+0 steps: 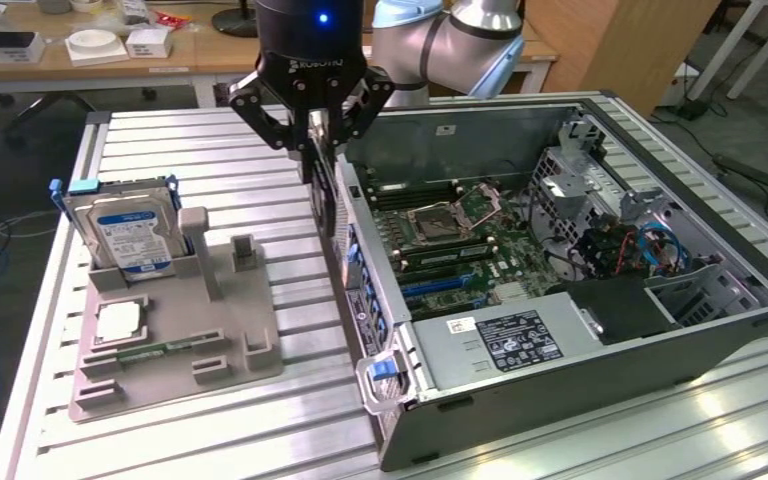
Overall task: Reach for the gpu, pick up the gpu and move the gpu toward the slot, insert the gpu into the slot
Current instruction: 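Pick up the gpu and move the gpu toward the slot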
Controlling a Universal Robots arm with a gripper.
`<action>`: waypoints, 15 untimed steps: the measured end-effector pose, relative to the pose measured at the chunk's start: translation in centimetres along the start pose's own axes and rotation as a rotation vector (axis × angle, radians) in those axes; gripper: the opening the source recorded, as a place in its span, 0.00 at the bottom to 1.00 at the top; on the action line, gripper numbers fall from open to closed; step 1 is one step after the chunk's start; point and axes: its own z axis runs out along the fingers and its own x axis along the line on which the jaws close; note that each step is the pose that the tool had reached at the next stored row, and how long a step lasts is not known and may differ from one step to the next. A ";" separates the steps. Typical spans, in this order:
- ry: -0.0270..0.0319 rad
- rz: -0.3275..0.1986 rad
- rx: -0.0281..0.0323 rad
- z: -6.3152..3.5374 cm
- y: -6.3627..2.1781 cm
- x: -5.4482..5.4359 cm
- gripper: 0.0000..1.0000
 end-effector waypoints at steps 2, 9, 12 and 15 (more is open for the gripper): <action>-0.0001 0.000 -0.0001 0.01 0.00 -0.1 0.27; -0.0001 0.000 0.0000 0.05 -0.02 -0.4 0.27; 0.0000 0.000 0.0000 0.06 -0.03 -0.5 0.27; 0.0000 0.000 0.0000 0.08 -0.04 -0.7 0.27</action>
